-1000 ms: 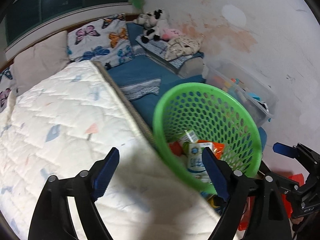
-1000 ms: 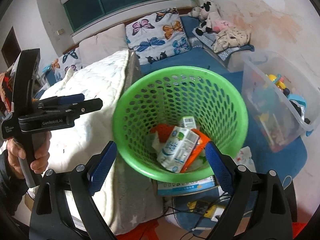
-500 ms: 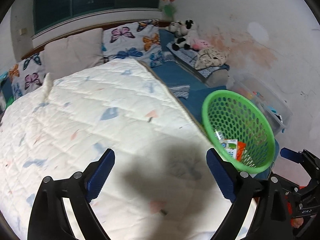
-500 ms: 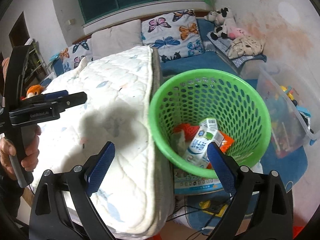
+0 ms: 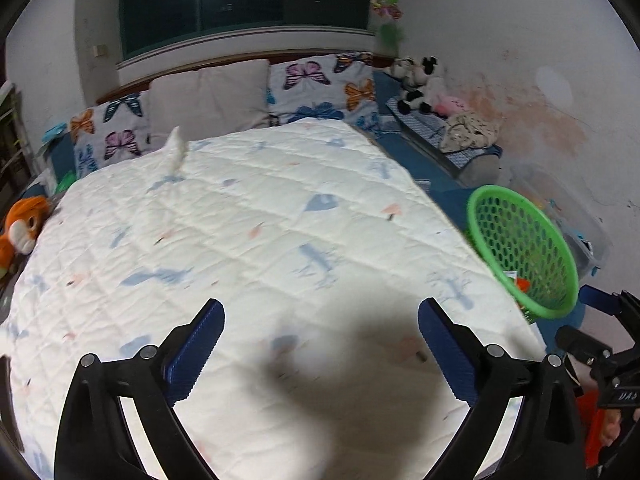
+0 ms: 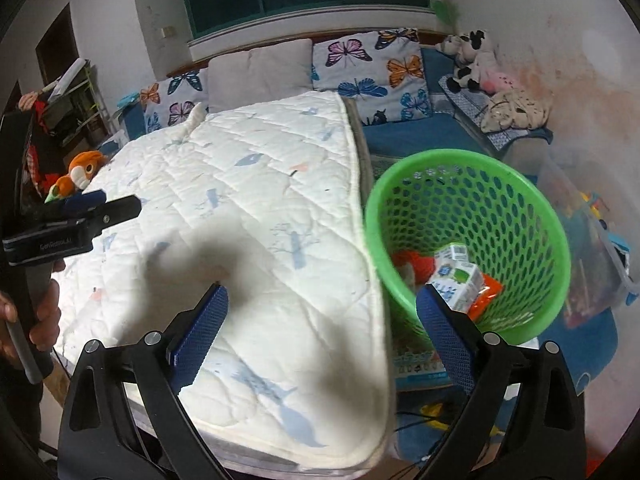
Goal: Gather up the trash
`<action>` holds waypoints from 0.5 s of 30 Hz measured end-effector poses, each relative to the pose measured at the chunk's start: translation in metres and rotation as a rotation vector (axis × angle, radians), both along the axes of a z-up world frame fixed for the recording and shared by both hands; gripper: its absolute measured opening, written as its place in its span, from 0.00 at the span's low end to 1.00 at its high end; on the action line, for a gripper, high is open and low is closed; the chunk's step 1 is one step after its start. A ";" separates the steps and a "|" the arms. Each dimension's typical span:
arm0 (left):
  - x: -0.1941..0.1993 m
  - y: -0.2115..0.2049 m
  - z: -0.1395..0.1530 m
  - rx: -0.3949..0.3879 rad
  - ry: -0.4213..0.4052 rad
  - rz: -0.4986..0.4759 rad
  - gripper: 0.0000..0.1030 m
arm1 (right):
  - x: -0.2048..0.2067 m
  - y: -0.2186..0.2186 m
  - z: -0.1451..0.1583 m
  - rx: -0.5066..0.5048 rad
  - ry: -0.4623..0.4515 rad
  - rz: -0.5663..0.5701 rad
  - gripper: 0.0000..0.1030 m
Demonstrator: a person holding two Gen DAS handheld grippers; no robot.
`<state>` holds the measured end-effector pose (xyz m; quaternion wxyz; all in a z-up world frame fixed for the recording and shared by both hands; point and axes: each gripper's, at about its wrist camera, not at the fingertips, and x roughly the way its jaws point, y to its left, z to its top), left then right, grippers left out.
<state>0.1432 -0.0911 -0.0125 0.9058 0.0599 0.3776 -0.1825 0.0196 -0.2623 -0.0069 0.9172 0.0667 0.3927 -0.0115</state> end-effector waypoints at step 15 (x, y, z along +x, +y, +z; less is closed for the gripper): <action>-0.022 0.059 -0.009 0.033 -0.019 0.125 0.92 | 0.012 0.038 -0.003 0.031 -0.008 0.069 0.93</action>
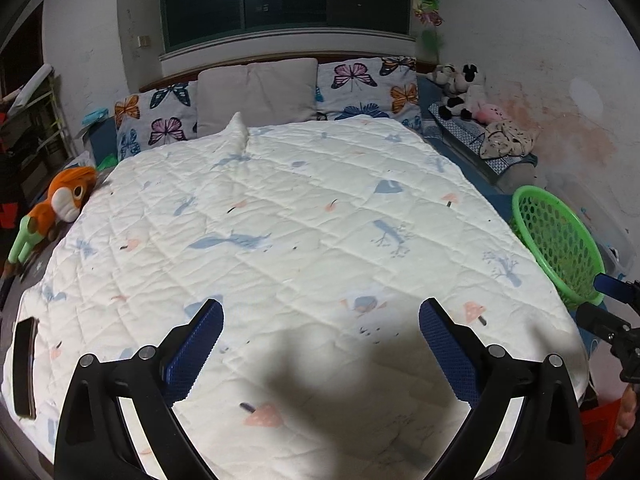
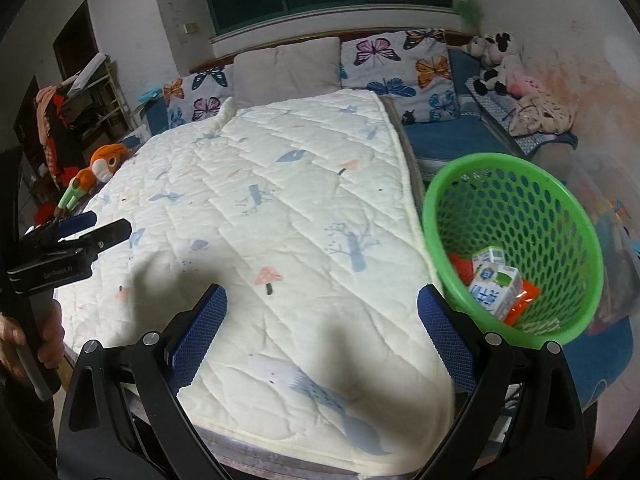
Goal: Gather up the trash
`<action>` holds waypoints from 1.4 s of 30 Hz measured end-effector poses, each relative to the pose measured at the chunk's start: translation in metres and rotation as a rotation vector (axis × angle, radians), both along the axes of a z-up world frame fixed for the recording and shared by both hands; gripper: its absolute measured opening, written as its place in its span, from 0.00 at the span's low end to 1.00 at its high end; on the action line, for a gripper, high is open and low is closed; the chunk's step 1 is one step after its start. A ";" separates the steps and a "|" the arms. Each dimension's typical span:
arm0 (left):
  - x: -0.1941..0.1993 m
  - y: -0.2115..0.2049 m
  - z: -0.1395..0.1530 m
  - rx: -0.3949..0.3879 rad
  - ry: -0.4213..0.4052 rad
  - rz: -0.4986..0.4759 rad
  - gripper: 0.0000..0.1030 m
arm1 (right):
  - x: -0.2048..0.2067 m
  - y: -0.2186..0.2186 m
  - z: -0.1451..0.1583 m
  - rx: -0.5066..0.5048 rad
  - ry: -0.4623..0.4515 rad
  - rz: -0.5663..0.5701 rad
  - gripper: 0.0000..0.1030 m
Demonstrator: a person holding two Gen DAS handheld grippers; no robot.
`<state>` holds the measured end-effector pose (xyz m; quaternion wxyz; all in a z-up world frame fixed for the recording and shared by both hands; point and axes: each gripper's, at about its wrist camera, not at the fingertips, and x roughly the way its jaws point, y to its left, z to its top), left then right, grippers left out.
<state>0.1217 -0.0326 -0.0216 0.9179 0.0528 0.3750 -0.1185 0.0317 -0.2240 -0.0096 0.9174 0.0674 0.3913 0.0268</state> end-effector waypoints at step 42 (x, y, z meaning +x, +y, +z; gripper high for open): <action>-0.016 0.022 -0.011 0.007 0.017 0.109 0.93 | 0.005 0.018 -0.008 -0.023 0.001 0.092 0.93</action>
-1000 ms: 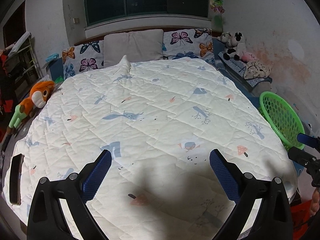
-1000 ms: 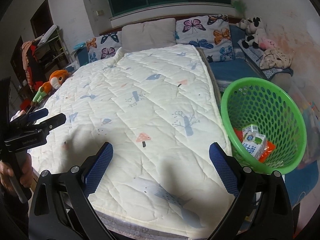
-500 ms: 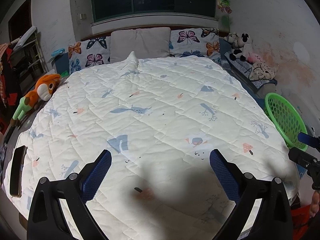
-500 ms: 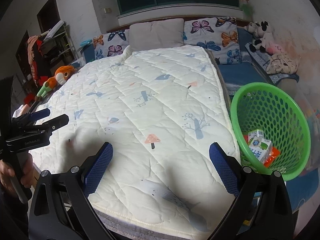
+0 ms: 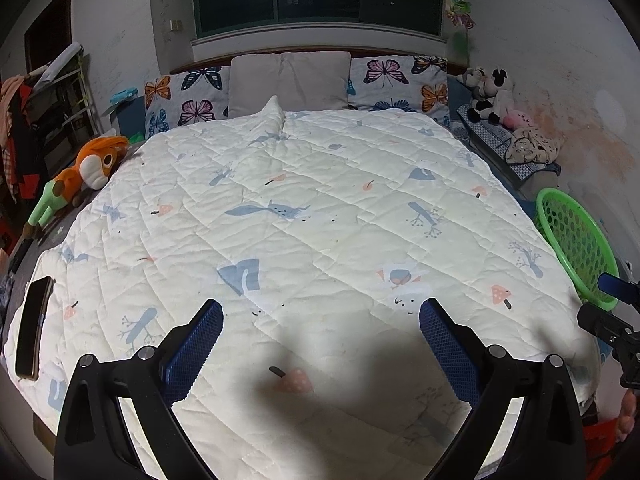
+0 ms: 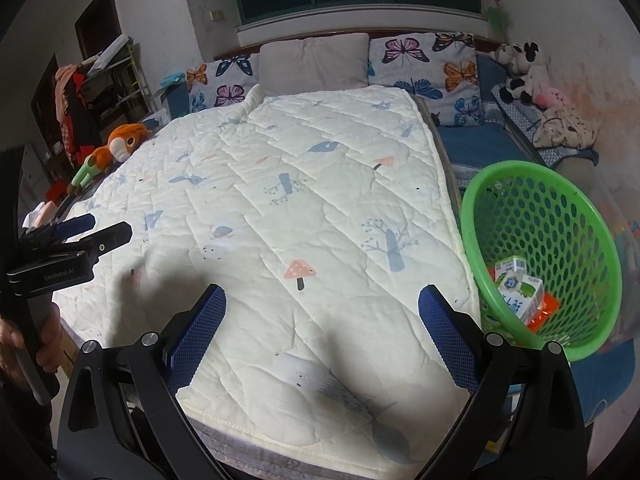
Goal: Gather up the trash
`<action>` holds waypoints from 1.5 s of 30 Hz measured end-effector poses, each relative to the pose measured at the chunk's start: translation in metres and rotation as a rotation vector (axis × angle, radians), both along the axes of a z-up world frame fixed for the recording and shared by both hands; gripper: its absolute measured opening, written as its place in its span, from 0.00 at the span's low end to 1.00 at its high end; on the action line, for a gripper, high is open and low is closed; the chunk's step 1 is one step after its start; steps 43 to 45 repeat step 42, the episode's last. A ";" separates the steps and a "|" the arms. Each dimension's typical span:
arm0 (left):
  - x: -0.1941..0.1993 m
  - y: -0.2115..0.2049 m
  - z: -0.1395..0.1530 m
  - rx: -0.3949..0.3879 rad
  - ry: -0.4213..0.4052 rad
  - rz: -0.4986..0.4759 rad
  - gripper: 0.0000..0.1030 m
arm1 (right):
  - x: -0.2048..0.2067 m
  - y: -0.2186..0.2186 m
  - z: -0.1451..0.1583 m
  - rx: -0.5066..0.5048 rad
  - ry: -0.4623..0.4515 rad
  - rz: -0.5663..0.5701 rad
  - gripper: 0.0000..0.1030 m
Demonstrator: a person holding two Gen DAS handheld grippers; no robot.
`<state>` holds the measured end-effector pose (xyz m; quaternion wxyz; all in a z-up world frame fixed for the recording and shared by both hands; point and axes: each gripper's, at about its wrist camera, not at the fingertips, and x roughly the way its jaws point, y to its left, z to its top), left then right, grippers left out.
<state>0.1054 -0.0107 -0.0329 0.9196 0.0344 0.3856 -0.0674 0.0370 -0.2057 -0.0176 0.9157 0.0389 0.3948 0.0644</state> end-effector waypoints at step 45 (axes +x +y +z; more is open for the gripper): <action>-0.005 -0.009 -0.002 -0.012 -0.003 0.014 0.93 | 0.002 0.005 0.000 0.003 -0.003 0.010 0.93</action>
